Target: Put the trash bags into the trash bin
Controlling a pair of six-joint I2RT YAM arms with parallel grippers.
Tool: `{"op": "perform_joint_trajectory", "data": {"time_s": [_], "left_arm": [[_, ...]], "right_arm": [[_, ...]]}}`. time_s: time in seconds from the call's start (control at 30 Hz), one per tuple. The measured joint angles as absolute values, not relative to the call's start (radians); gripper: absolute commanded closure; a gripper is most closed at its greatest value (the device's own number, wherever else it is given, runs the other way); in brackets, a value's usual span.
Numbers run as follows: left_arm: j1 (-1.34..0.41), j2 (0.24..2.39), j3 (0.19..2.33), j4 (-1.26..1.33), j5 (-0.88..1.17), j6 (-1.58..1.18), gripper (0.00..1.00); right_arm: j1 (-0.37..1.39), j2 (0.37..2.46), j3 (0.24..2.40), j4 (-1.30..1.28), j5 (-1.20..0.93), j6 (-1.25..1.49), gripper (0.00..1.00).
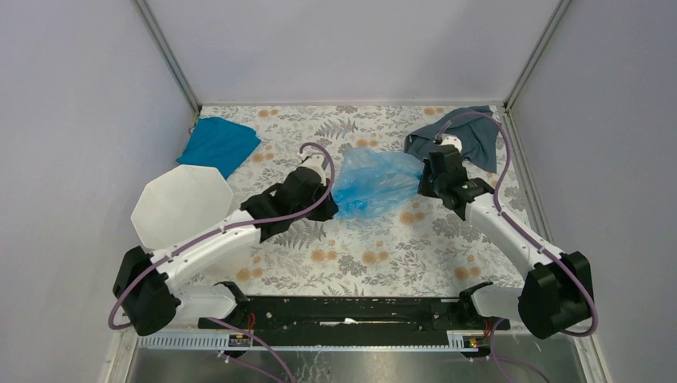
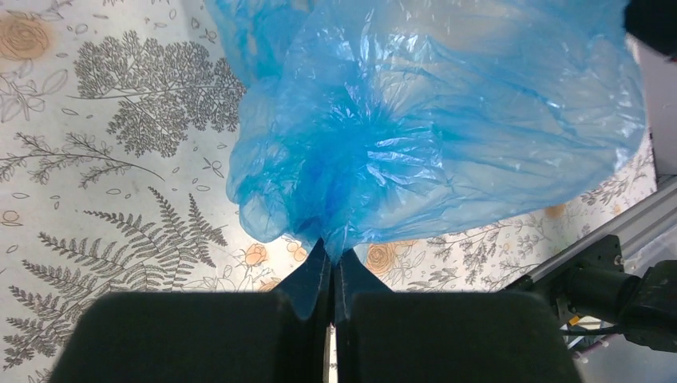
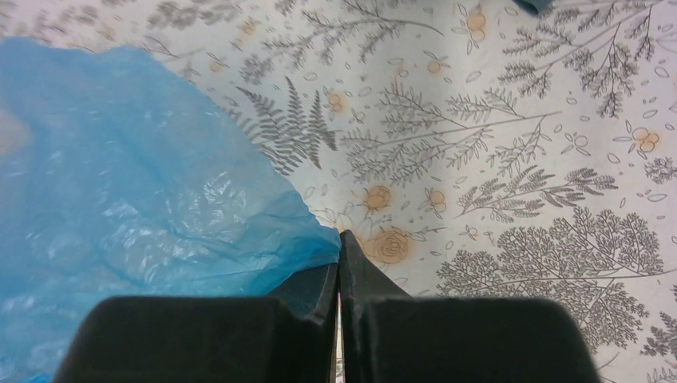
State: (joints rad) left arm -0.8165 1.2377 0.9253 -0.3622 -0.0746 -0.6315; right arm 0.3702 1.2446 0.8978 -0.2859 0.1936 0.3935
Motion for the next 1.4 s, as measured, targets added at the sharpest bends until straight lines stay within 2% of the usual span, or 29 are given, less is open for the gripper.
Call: {"op": "perform_joint_trajectory", "data": {"time_s": [0.07,0.33,0.53,0.7,0.77,0.87,0.97,1.2,1.4], "left_arm": [[-0.810,1.211,0.927,-0.374,-0.075,-0.628,1.00],[-0.780,1.185,0.993,-0.451,-0.073,-0.620,1.00],[-0.739,1.184,1.036,-0.455,-0.023,-0.637,1.00],[-0.671,1.184,1.039,-0.446,0.112,-0.668,1.00],[-0.639,1.178,1.039,-0.441,0.179,-0.685,1.00],[-0.607,1.159,1.039,-0.435,0.254,-0.708,1.00],[-0.584,1.137,1.039,-0.424,0.319,-0.733,1.00],[-0.551,1.083,1.039,-0.357,0.473,-0.800,1.00],[-0.533,1.081,1.039,-0.259,0.572,-0.879,1.00]], "right_arm": [[0.372,1.269,0.897,-0.300,0.208,0.386,0.99],[0.369,1.307,0.897,-0.366,0.218,0.361,0.47],[0.366,1.139,0.826,-0.340,-0.083,0.404,0.14],[0.366,0.980,0.752,-0.264,-0.185,0.431,0.12],[0.364,0.978,0.720,-0.208,-0.236,0.443,0.11],[0.351,1.019,0.676,-0.122,-0.333,0.473,0.01],[0.315,1.059,0.636,-0.012,-0.430,0.527,0.00],[0.208,1.232,0.484,0.529,-0.694,0.863,0.00],[0.207,1.416,0.377,1.069,-0.763,1.243,0.00]]}}
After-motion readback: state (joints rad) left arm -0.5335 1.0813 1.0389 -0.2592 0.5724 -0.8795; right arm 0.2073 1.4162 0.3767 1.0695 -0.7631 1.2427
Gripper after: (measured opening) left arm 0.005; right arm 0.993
